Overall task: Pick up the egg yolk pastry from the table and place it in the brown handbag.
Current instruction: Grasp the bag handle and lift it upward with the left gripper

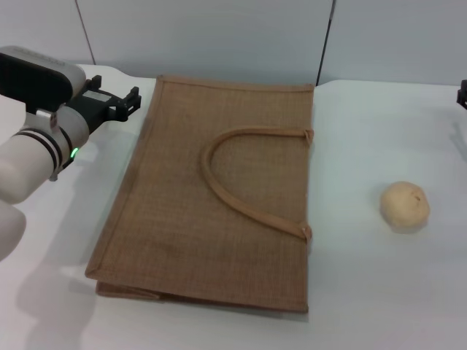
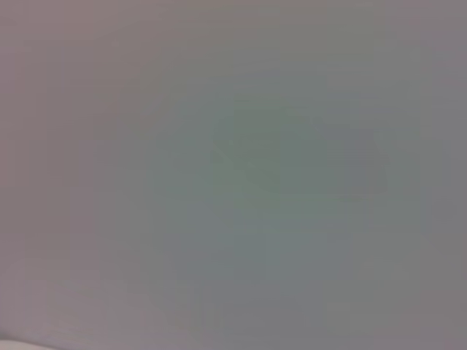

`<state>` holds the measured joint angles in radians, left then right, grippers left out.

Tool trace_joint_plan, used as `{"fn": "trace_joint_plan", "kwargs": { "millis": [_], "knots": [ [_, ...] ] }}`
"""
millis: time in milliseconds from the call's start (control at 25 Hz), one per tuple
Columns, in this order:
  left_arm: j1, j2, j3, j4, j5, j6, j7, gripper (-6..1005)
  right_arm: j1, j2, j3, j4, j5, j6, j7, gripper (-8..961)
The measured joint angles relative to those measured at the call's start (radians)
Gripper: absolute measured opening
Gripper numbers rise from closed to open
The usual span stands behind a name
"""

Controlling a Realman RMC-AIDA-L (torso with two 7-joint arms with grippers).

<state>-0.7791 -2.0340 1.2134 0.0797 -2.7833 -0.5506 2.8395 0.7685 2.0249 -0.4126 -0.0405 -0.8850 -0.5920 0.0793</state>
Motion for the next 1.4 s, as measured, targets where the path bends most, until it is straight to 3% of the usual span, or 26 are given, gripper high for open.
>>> {"fn": "trace_joint_plan", "kwargs": {
  "millis": [240, 440, 760, 880, 1200, 1400],
  "knots": [
    [0.0, 0.0, 0.0, 0.0, -0.001, -0.001, -0.001, 752, 0.0, 0.0, 0.0, -0.002, 0.0, 0.0, 0.002, 852],
    [0.032, -0.007, 0.0, 0.001, -0.002, -0.098, -0.001, 751, -0.019, 0.004, 0.0, 0.003, 0.002, -0.046, -0.002, 852],
    [0.083, -0.006, 0.002, 0.001, -0.002, -0.221, 0.0, 551, -0.058, 0.007, 0.015, 0.031, 0.006, -0.195, -0.003, 852],
    [0.098, -0.006, 0.002, 0.003, -0.002, -0.256, 0.0, 551, -0.062, 0.006, 0.016, 0.033, 0.006, -0.211, -0.003, 852],
    [0.087, -0.009, 0.031, 0.0, 0.035, -0.23, -0.014, 552, -0.061, 0.002, 0.017, 0.025, 0.006, -0.147, -0.003, 851],
    [0.056, -0.005, 0.124, 0.0, 0.101, -0.18, -0.11, 553, -0.063, -0.001, 0.017, 0.02, 0.006, -0.121, -0.003, 851]
  ]
}}
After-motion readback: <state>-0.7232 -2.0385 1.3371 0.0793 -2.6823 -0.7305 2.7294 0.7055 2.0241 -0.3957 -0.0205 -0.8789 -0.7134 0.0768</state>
